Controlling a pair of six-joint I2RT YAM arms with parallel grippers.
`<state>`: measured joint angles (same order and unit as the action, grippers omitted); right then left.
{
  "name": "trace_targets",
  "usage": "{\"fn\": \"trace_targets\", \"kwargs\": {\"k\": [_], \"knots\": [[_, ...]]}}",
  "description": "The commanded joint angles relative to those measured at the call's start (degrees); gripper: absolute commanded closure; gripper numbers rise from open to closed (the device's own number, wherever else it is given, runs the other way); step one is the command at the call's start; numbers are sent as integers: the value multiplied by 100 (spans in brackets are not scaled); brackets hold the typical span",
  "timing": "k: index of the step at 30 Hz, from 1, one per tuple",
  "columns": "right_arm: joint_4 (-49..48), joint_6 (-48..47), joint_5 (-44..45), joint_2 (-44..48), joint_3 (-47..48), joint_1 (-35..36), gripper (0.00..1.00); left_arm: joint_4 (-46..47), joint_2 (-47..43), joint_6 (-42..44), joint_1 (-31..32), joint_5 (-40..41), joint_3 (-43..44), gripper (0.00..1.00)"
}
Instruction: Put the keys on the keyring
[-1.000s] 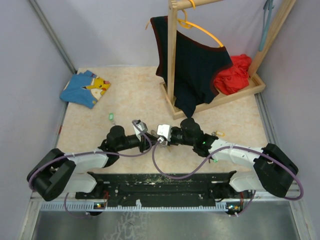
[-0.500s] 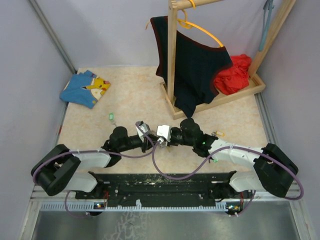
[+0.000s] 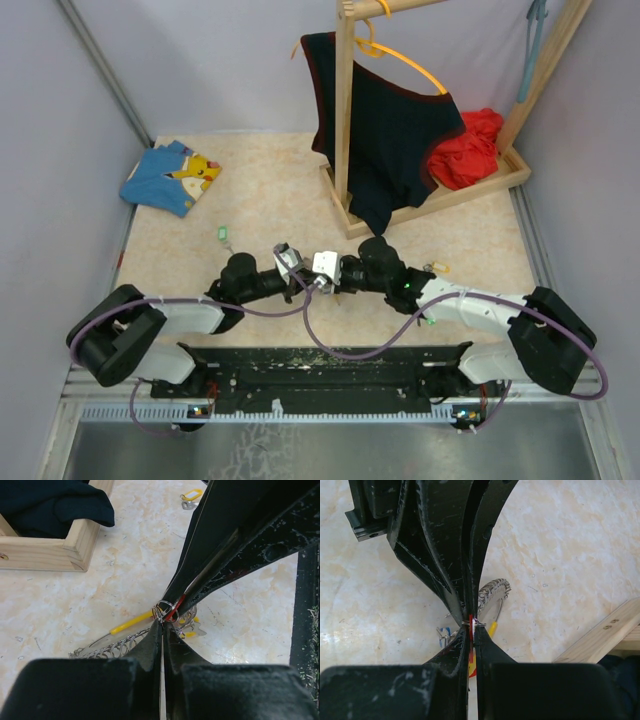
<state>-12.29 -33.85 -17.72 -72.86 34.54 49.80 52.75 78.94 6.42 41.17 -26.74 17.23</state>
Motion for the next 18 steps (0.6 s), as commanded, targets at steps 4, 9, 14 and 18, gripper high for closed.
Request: {"fn": "trace_targets", "kwargs": {"k": [4,9,14,18], "knots": [[-197,-76,557,123,265,60,100,306,-31,230,49,-38,-51,99],[-79,-43,613,145,205,-188,100,374,-70,241,49,44,-169,99],[151,-28,608,48,193,-343,100,758,-74,118,49,56,-339,99],[311,-187,762,-183,158,-349,100,1338,-1,-103,49,-41,-533,99]]}}
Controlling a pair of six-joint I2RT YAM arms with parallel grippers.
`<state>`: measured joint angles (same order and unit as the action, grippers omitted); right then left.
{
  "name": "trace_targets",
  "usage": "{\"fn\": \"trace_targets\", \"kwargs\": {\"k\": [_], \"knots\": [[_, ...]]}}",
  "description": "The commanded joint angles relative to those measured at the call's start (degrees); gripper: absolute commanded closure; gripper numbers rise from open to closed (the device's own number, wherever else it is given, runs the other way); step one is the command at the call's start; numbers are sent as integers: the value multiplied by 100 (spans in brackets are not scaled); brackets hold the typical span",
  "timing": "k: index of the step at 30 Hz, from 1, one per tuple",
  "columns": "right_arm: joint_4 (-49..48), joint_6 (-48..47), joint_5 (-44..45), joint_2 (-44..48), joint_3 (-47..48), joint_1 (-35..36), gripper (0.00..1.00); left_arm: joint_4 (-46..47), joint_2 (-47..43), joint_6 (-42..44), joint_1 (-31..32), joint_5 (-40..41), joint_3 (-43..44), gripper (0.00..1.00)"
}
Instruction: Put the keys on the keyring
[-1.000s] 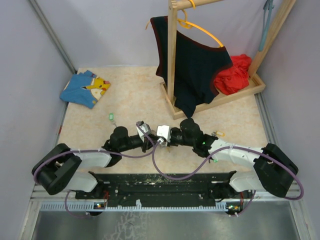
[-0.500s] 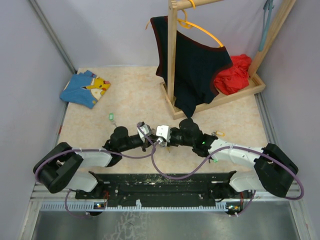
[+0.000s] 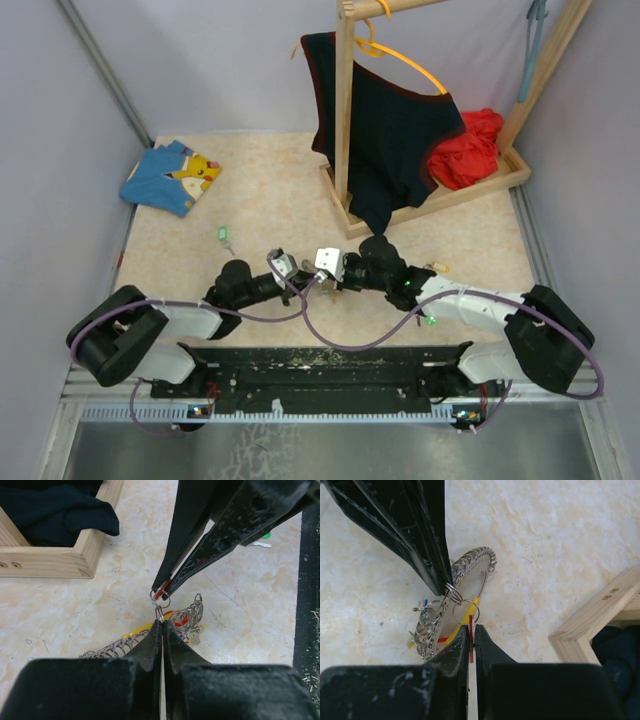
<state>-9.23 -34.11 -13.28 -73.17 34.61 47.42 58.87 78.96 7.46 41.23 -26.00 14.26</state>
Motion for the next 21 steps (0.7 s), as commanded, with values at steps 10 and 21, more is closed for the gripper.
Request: {"fn": "trace_targets", "kwargs": {"k": [10,21], "knots": [[229,-272,4,243,453,143,100,732,77,-319,43,-240,-254,99],[291,13,45,432,672,482,100,415,137,-428,43,-393,-100,72]]}}
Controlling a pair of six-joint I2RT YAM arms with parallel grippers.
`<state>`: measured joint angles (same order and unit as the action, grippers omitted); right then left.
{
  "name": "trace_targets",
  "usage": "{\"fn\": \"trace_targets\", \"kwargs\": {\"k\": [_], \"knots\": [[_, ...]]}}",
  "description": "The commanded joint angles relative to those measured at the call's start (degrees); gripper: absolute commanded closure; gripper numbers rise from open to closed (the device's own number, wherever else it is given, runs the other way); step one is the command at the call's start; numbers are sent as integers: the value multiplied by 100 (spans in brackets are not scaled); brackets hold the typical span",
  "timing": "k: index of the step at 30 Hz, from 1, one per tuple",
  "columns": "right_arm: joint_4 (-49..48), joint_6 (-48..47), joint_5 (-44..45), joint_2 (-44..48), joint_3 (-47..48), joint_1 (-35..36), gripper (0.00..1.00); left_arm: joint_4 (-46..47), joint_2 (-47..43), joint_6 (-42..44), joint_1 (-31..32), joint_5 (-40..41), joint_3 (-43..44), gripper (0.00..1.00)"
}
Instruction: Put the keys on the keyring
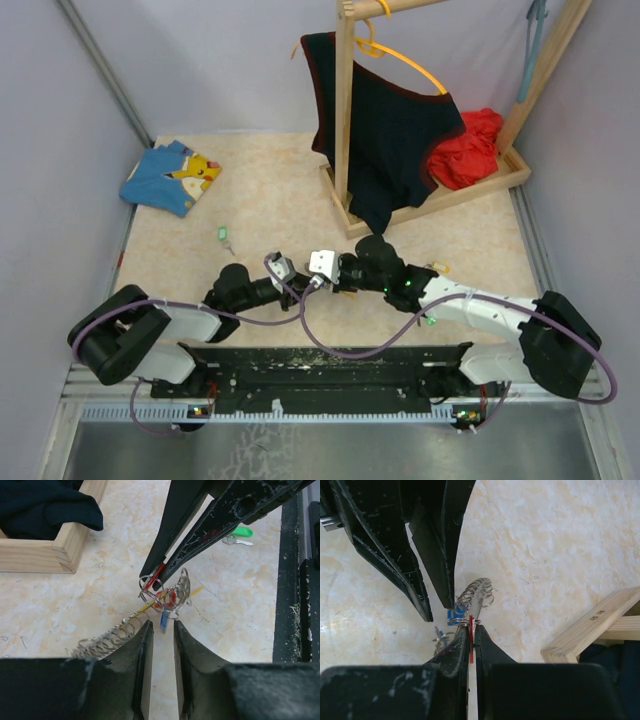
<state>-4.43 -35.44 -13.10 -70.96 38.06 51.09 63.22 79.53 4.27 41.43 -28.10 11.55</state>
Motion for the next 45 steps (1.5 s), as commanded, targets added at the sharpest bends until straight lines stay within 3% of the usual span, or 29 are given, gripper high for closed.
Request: {"fn": "trace_targets", "kwargs": {"k": [1,9,16,20,27,37,45], "knots": [[-184,158,35,199,344,134,100,-35,87,-138,23,-197,198,69],[-181,193,191,5,453,282,100,-190,-119,-302,23,-169,243,61],[-191,204,225,-110,498,368,100,-542,-217,-340,23,220,358,62],[-160,204,229,-120,500,384,100,-659,-236,-341,23,291,425,67],[-102,161,554,-58,392,393,100,-767,-200,-210,23,330,424,99],[-20,139,741,-132,-12,-69,100,-478,-280,-115,19,306,206,99],[54,117,165,-586,103,-75,100,321,-130,-271,20,135,29,99]]}}
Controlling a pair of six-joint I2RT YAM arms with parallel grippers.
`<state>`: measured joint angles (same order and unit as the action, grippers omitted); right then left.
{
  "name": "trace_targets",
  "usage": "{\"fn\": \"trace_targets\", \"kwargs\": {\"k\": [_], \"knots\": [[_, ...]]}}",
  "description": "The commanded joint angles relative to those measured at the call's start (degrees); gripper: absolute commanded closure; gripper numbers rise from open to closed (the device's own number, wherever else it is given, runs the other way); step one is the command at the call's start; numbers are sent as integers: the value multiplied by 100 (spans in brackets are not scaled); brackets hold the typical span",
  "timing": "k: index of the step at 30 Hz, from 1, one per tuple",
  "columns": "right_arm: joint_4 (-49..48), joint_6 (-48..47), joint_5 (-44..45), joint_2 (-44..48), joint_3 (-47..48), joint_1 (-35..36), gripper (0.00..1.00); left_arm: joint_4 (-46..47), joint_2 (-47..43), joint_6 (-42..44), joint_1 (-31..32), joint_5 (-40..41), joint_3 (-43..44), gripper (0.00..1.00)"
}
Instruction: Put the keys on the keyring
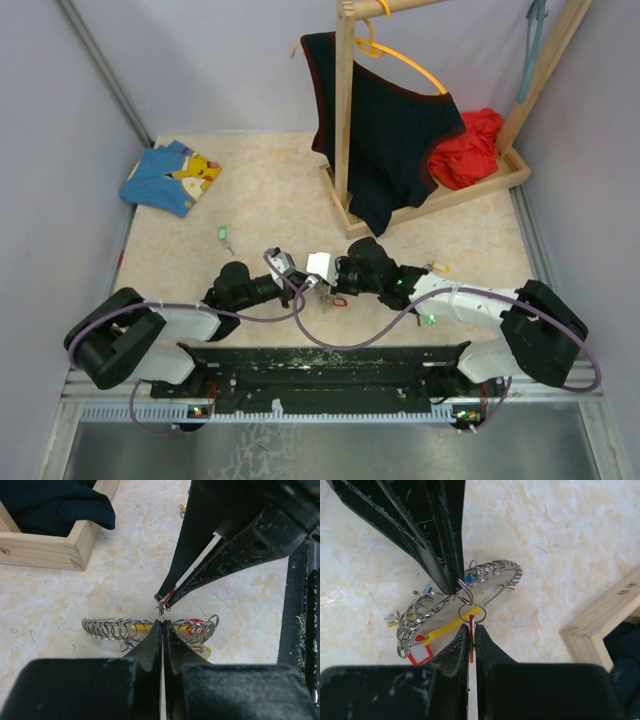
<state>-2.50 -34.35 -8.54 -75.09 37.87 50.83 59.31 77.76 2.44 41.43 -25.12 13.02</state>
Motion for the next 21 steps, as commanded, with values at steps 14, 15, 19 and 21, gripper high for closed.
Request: {"fn": "trace_targets", "kwargs": {"k": [14,15,19,21], "knots": [[5,-89,-308,321,370,36,100,580,321,-78,19,-42,-192,95],[16,-94,-333,376,397,64,100,571,380,-91,22,-45,-167,90],[55,-100,-412,427,464,165,100,595,548,-167,23,-168,-46,78],[65,-83,-445,402,474,202,100,598,589,-199,23,-215,-12,75]]}}
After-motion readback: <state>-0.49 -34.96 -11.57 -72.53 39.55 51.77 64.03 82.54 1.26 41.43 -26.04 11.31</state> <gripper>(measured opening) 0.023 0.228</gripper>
